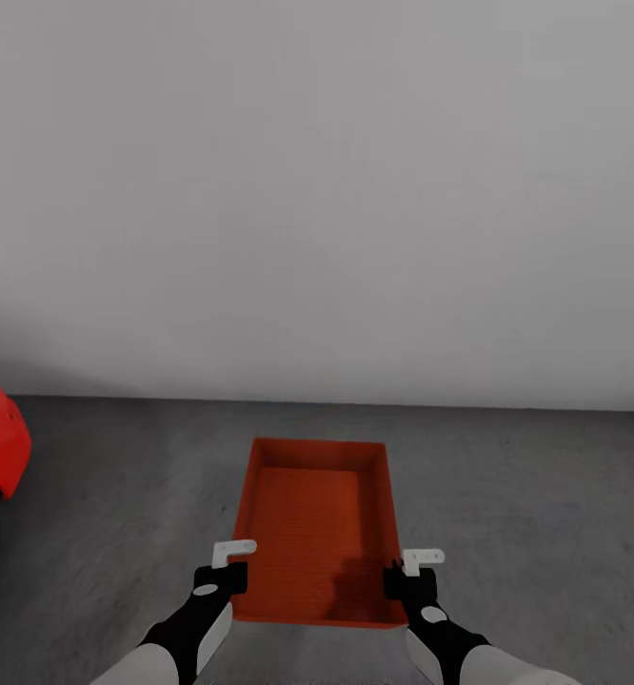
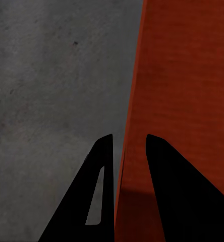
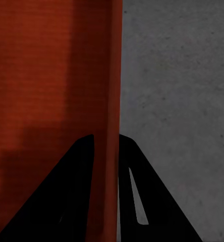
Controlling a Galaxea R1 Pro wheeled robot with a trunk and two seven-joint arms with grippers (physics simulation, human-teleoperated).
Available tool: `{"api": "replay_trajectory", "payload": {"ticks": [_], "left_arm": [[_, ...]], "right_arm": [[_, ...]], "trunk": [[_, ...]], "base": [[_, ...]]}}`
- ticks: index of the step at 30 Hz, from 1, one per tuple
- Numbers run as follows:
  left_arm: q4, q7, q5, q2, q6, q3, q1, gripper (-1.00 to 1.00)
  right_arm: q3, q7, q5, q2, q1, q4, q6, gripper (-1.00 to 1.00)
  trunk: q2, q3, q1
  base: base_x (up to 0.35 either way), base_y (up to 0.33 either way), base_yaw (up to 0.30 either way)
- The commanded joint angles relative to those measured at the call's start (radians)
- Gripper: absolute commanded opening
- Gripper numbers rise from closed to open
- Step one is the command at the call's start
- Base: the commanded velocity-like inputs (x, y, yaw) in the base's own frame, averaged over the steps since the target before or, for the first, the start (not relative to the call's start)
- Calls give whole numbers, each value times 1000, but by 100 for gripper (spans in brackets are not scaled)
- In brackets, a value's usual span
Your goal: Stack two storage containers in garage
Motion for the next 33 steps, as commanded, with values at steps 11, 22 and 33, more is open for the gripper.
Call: {"api": "replay_trajectory", "payload": {"ticks": [11, 22, 33], "left_arm": [[-15, 9, -19, 26, -58, 54, -1, -100], [-15, 9, -19, 27, -58, 54, -1, -100], [-15, 9, -19, 27, -58, 54, -1, -100]], "right_arm": [[-42, 0, -9, 0, 0, 2, -2, -100], [-42, 0, -9, 0, 0, 2, -2, -100], [-42, 0, -9, 0, 0, 2, -2, -100]], "trunk": [[-1, -19, 0], [-1, -36, 0], [-1, -53, 0]], "base": [[0, 0, 0], [0, 0, 0], [0, 0, 0]]}}
